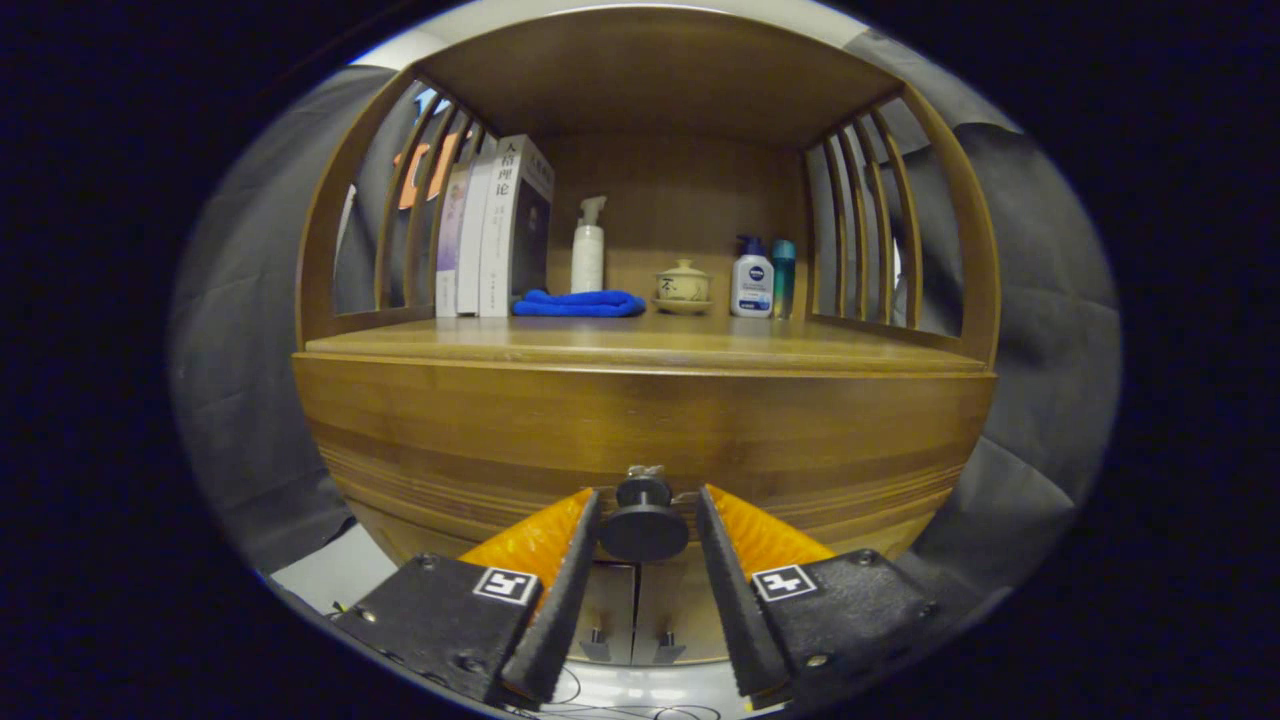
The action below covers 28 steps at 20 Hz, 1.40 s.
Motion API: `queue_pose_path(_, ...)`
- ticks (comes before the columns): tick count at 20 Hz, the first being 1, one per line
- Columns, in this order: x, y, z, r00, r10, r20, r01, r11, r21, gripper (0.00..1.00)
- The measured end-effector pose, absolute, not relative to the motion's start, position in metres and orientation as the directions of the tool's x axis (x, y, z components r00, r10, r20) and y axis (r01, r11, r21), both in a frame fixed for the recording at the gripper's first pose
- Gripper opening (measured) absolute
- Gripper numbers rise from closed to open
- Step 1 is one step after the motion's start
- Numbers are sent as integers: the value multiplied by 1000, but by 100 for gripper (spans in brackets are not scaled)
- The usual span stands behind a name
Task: Pull open the drawer, take out the items inside it, and place them on the countertop above the cabinet.
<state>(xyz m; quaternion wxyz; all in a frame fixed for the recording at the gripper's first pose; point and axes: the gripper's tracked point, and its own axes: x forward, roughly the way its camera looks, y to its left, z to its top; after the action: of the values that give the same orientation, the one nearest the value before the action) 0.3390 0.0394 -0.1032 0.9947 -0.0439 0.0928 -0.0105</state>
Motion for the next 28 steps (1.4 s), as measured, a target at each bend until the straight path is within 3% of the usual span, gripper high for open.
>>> queue_pose_path(2,341,39,-105,980,-34,-194,19,996,-82,54)
queue_pose_path(10,344,36,-108,975,-79,-207,66,995,-71,38)
queue_pose_path(28,336,38,-107,976,-60,-210,43,995,-86,34)
